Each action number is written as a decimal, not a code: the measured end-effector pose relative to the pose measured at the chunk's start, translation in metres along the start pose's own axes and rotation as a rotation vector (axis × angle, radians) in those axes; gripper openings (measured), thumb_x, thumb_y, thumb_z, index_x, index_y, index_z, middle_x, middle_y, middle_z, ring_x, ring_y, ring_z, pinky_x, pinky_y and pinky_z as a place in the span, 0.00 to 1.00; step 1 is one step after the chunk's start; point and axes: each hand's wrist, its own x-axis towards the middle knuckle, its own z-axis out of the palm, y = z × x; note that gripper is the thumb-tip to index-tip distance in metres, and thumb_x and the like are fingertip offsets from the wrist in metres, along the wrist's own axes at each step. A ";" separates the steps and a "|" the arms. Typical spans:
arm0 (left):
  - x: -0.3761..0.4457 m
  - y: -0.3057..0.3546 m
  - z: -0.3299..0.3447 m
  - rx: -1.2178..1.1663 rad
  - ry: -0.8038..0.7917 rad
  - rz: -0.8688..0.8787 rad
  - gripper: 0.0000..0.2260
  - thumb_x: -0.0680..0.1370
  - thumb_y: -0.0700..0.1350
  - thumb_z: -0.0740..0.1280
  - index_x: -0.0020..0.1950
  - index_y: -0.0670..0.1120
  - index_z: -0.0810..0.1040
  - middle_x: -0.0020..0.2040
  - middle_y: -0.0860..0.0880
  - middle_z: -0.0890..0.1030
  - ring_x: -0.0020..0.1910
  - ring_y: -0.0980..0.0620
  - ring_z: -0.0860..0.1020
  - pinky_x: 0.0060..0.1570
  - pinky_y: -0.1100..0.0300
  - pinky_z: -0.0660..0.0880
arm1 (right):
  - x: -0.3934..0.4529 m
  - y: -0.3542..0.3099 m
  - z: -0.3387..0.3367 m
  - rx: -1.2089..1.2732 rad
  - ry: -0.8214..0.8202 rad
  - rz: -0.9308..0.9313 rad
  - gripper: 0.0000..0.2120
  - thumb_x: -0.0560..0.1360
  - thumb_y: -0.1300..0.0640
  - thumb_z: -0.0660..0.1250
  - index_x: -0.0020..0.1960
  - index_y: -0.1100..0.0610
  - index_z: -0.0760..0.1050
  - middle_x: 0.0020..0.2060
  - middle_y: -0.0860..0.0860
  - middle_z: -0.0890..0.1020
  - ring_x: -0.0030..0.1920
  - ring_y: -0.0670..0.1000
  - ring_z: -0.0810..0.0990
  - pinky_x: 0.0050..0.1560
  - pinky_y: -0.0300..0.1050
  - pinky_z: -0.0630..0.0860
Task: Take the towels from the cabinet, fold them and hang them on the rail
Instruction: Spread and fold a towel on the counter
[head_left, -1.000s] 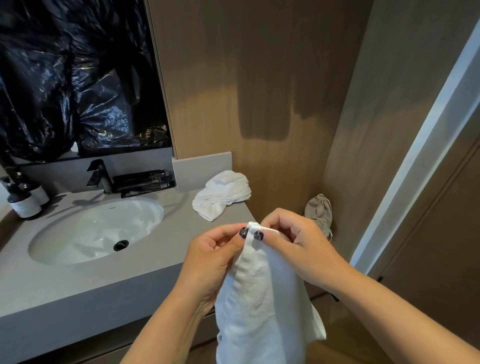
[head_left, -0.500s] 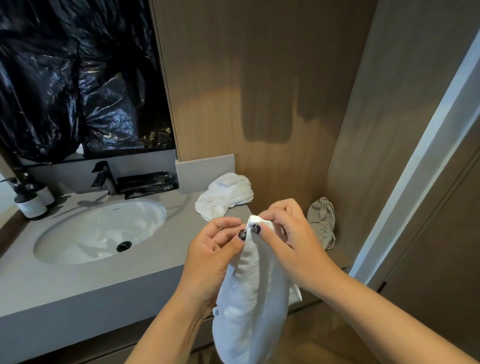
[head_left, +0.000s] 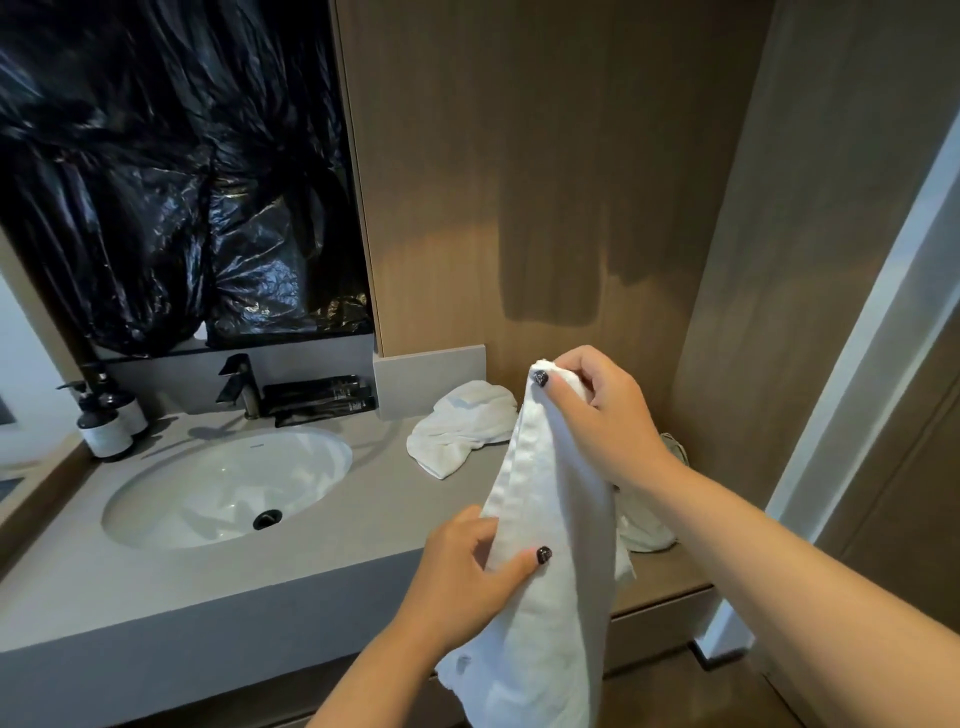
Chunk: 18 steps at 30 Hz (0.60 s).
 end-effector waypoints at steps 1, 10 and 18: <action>0.001 -0.003 0.002 0.004 0.003 -0.007 0.19 0.72 0.64 0.68 0.47 0.49 0.84 0.48 0.54 0.80 0.47 0.56 0.78 0.50 0.54 0.77 | 0.006 0.004 -0.003 -0.007 0.012 0.010 0.06 0.78 0.56 0.68 0.44 0.56 0.75 0.38 0.44 0.78 0.38 0.39 0.74 0.39 0.29 0.70; 0.006 -0.020 0.003 0.230 0.108 0.040 0.16 0.77 0.60 0.66 0.29 0.60 0.73 0.33 0.54 0.69 0.35 0.56 0.71 0.34 0.63 0.63 | 0.035 0.041 -0.036 0.095 0.189 0.168 0.09 0.78 0.55 0.69 0.43 0.60 0.78 0.37 0.48 0.78 0.37 0.42 0.74 0.34 0.26 0.69; 0.008 -0.049 -0.027 0.283 0.150 -0.009 0.27 0.70 0.68 0.67 0.28 0.46 0.69 0.29 0.53 0.69 0.29 0.55 0.68 0.31 0.63 0.62 | 0.046 0.081 -0.081 0.236 0.343 0.374 0.11 0.78 0.54 0.68 0.49 0.63 0.80 0.42 0.51 0.78 0.43 0.49 0.75 0.47 0.43 0.73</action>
